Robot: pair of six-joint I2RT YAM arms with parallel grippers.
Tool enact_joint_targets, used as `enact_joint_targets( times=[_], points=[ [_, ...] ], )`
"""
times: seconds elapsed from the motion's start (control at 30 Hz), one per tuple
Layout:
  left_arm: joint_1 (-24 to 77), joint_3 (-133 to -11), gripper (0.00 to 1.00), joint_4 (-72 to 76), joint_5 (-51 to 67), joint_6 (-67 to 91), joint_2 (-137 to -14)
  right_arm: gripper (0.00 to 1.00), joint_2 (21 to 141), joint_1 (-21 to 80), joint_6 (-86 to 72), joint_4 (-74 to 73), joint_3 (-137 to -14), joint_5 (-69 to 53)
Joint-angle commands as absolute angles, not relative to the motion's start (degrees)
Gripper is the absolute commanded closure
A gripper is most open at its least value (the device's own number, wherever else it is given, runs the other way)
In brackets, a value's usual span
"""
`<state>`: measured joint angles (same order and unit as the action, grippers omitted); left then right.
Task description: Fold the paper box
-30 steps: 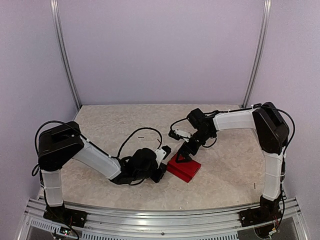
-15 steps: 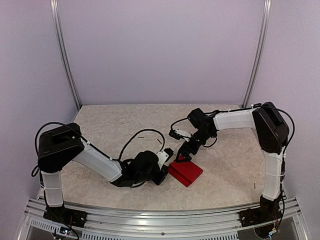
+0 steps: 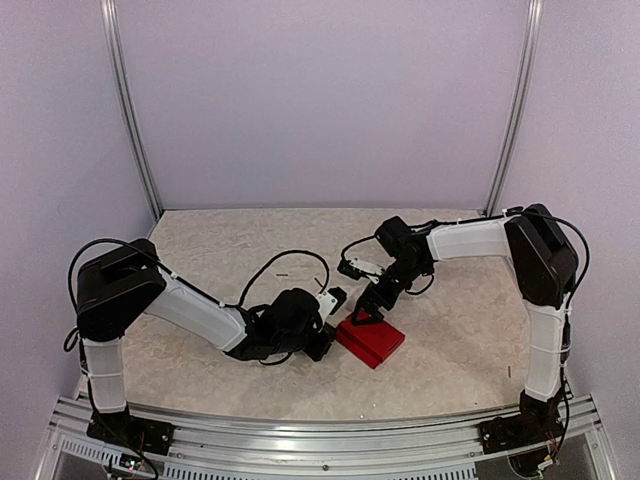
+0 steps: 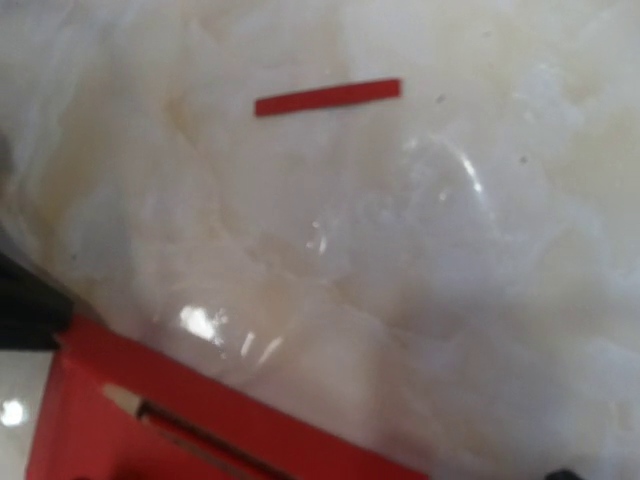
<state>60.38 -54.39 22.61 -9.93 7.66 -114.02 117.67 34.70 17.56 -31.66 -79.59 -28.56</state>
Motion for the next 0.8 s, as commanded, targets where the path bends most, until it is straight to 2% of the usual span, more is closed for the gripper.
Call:
enact_joint_targets(
  times=[0.0, 0.47, 0.77],
  points=[
    [59.68, -55.52, 0.99, 20.26, -7.93, 9.05, -115.21, 0.03, 121.82, 35.57, 17.32, -36.63, -76.69, -28.17],
    [56.84, -64.09, 0.99, 10.78, -4.23, 10.94, -117.23, 0.02, 122.47, 37.62, 18.05, -36.95, -76.91, -27.83],
    [56.06, -64.42, 0.99, 10.90, -3.70, 10.78, -118.79, 0.00, 120.06, 35.59, 18.12, -38.13, -78.16, -28.16]
  ],
)
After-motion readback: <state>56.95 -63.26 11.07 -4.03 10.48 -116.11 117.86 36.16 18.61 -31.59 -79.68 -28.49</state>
